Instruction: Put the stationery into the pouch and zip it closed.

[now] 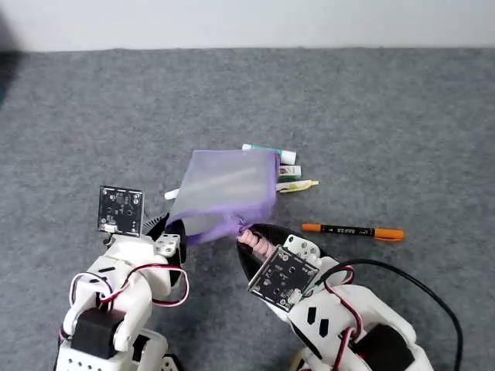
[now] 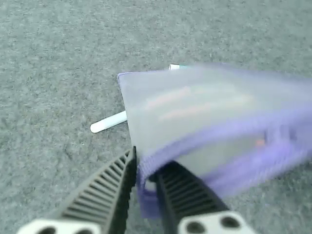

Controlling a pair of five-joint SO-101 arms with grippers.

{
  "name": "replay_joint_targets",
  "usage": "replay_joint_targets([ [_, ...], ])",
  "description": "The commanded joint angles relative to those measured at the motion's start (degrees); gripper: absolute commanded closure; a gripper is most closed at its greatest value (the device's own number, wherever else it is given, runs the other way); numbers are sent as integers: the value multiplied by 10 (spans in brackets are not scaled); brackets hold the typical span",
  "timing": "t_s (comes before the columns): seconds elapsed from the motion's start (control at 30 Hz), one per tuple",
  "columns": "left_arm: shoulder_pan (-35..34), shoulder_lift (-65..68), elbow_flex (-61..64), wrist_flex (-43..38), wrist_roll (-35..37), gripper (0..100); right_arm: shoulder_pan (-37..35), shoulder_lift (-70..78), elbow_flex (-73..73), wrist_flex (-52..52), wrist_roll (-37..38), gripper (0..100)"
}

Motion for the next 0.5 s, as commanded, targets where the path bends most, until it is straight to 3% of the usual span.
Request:
replay_joint_targets([
  [0.0,-7,-1,-60,-2,4,988,-4,18,-35,-18,6,991],
  [0.13,-12,0,-138,54,4,988,-4,24,-33,-69,33,991],
  [0.23,-60,2,-188,105,0,988,-4,24,-25,-102,56,991],
  [0.47,-211,-2,-265,165,-122,988,-7,58,-7,-172,55,991],
])
